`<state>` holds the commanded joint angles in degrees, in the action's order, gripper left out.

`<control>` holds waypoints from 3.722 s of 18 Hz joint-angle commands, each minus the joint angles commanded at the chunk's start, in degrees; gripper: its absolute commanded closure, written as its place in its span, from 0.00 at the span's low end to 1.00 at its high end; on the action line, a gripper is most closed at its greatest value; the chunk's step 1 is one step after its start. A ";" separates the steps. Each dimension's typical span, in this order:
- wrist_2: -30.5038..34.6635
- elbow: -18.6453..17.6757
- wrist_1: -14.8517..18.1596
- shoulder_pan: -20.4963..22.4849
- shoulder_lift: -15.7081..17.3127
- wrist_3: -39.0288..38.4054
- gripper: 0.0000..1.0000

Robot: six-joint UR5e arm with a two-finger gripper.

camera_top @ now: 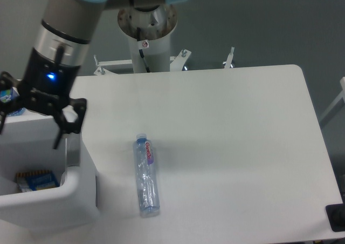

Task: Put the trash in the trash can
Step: 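Move the open gripper over the water bottle and lower it, then close the gripper on the bottle's cap end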

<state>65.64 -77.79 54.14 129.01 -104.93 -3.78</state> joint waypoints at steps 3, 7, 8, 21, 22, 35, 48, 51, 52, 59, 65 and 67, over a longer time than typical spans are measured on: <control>1.24 2.46 -0.35 3.09 -2.46 0.26 0.00; 6.15 3.08 -0.35 5.99 -3.26 2.62 0.00; 7.21 3.08 -0.27 6.34 -3.35 4.46 0.00; 18.56 0.01 -0.62 5.82 -7.65 7.12 0.00; 18.65 -1.13 -0.70 5.38 -8.18 7.64 0.00; 18.74 -5.45 -0.88 2.13 -16.44 14.77 0.00; 18.91 -4.92 -0.97 -0.68 -22.15 14.15 0.00; 22.24 -5.53 -0.97 -1.65 -22.77 14.50 0.00; 22.43 -5.45 -1.05 -1.74 -22.86 14.68 0.00; 22.87 -5.01 -1.06 -1.83 -24.70 14.24 0.00; 24.80 -4.04 -1.05 -1.92 -26.11 13.97 0.00; 25.06 -4.04 -0.97 -1.92 -26.20 13.89 0.07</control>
<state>90.70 -81.83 53.17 127.09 -131.13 10.11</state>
